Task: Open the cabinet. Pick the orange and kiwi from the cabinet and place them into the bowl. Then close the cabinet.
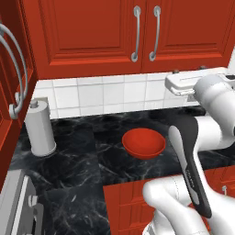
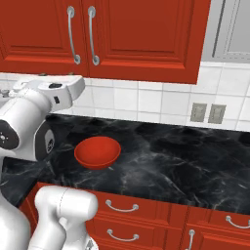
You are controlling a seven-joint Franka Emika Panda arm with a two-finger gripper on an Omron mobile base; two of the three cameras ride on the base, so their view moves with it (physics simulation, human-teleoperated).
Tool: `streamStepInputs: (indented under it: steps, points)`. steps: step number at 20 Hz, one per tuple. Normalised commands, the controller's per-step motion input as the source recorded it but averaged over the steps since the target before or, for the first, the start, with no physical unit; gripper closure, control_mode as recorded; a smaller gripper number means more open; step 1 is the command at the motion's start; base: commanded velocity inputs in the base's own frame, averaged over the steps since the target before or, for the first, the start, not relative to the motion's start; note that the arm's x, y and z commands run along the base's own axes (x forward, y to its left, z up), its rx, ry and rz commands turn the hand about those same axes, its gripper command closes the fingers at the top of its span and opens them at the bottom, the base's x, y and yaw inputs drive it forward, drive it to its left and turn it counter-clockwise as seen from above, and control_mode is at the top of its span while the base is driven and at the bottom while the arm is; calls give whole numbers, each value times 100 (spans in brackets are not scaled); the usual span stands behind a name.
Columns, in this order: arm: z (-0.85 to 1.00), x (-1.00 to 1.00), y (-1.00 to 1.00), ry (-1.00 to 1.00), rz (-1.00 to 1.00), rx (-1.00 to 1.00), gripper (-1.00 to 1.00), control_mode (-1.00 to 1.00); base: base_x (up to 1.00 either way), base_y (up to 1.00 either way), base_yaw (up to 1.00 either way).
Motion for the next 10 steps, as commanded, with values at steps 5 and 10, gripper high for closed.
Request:
streamStepInputs:
  steps: [5,10]
  points:
    - [13,12,-1,-4,0,0,-100,-100,0,0,0]
    - [8,36,0,0,0,0,-100,-100,0,0,0]
